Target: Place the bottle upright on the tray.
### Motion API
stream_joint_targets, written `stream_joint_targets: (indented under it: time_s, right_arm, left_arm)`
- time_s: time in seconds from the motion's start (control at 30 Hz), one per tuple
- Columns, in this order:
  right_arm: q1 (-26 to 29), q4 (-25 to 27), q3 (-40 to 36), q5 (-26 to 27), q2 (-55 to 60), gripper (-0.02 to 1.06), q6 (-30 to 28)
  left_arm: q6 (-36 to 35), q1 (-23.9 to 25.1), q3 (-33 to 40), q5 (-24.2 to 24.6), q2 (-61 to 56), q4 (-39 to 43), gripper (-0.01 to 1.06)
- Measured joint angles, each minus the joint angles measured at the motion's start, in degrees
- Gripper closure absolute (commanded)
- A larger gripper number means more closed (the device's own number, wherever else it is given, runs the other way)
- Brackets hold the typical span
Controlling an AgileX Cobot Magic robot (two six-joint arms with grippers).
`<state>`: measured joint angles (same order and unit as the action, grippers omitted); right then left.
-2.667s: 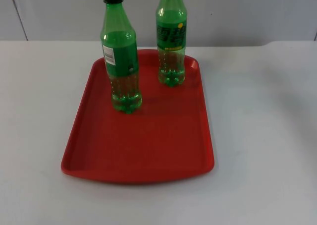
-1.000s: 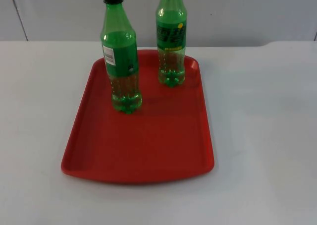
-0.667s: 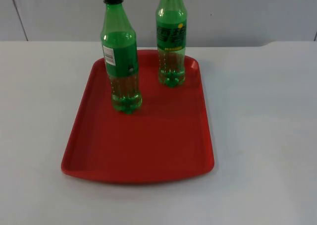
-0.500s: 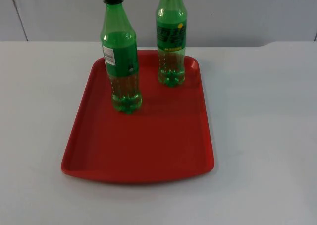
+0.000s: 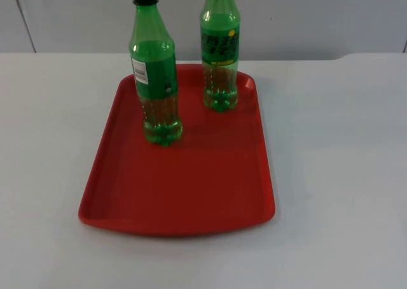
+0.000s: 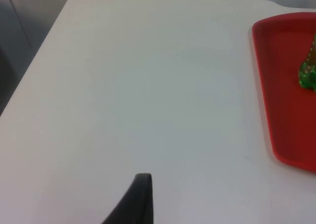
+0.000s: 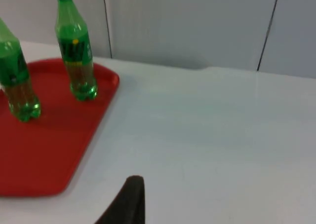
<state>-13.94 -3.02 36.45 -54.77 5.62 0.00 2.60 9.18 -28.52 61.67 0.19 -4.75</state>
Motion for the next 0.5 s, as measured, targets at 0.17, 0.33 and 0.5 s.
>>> stream_joint_targets:
  time_s: [0.17,0.33,0.5]
  right_arm:
    - [0.00,-0.70,0.00,-1.95,-4.92,-0.01,0.00]
    - [0.00,-0.99,-1.98,-4.01,-5.45,-0.01,0.00]
    - [0.00,-0.99,-5.35,-4.79,-5.45,-0.01,0.30]
  left_arm:
    - [0.00,0.00,0.00,0.00,0.00,0.00,0.00]
    - [0.00,0.00,0.00,0.00,0.00,0.00,0.00]
    - [0.00,0.00,0.00,0.00,0.00,0.00,0.00]
